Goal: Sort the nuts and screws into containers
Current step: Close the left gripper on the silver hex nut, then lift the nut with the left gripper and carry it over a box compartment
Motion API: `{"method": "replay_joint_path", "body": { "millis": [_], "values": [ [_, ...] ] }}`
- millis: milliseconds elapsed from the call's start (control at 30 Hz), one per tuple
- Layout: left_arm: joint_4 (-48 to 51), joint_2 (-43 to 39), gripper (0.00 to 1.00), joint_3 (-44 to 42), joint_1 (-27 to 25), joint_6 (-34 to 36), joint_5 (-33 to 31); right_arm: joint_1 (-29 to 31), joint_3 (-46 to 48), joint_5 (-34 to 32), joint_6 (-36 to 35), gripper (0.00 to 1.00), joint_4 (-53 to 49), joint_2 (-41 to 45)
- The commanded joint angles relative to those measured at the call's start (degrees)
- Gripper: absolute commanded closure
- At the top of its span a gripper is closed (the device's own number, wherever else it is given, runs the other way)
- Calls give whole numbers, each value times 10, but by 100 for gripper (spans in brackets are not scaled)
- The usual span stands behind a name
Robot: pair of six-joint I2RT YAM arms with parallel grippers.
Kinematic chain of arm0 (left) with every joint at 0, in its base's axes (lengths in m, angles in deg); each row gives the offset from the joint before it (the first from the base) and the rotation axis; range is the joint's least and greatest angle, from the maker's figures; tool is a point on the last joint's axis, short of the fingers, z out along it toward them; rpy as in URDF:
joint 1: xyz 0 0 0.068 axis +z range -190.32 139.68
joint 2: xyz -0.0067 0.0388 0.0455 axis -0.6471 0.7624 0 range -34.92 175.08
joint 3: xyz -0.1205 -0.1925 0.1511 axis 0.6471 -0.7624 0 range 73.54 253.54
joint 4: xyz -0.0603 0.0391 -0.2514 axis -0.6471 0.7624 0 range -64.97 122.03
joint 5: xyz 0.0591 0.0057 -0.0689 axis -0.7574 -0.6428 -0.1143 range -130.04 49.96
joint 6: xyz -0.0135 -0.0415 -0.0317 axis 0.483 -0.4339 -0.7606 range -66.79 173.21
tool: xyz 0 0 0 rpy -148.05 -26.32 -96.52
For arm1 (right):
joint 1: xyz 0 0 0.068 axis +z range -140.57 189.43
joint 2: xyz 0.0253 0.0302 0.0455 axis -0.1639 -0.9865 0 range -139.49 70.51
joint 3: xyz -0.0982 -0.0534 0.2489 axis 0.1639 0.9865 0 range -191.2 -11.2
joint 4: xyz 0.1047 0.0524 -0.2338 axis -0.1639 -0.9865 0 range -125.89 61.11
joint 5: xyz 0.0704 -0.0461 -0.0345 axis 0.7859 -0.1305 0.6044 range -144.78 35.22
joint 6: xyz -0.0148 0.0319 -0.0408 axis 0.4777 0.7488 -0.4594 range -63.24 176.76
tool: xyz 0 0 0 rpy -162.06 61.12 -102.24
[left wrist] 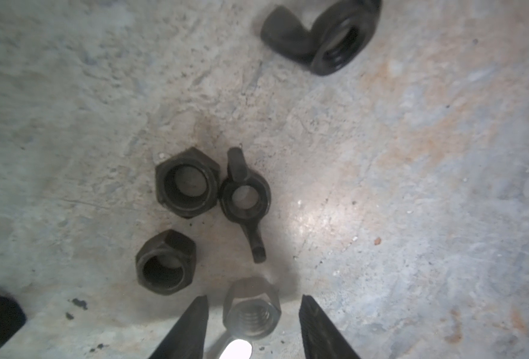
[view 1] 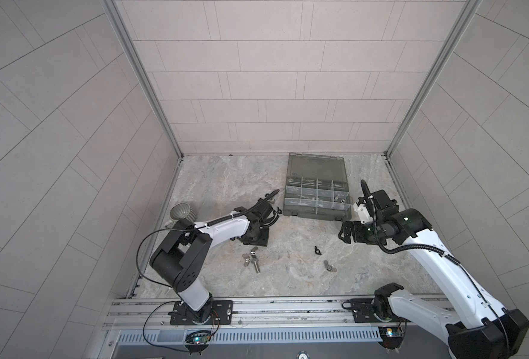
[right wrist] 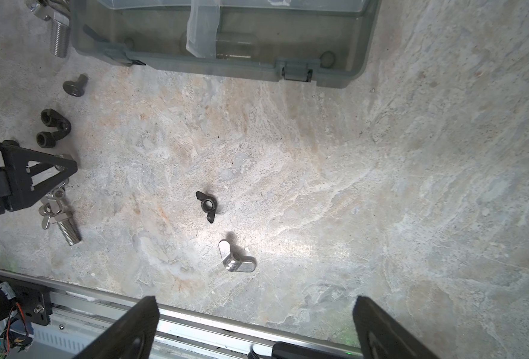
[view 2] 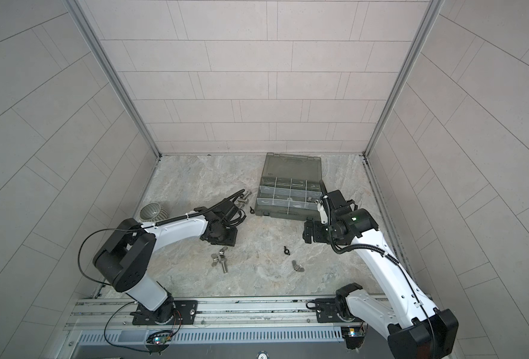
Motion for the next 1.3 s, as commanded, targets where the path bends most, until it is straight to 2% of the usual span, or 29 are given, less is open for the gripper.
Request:
{"method": "replay_joint_path", "body": {
  "millis": [0, 200, 400, 767, 900, 1267],
  "values": [
    [8, 5, 49, 6, 3, 5, 6, -3, -13, -6, -7, 1, -13, 2],
    [6, -6, 49, -11, 3, 5, 7, -5, -8, -6, -5, 1, -11, 3],
    [6, 4, 64, -8, 3, 9, 6, -5, -5, -3, -1, 1, -9, 5],
    [18, 6, 78, 0, 3, 19, 1, -6, -6, -11, 2, 1, -19, 20],
    [32, 8, 81, 13, 2, 26, 1, -6, -5, -14, 6, 1, -23, 29],
    [86, 8, 81, 86, -4, 41, -5, -13, -9, -17, 6, 1, -32, 41]
  ]
}}
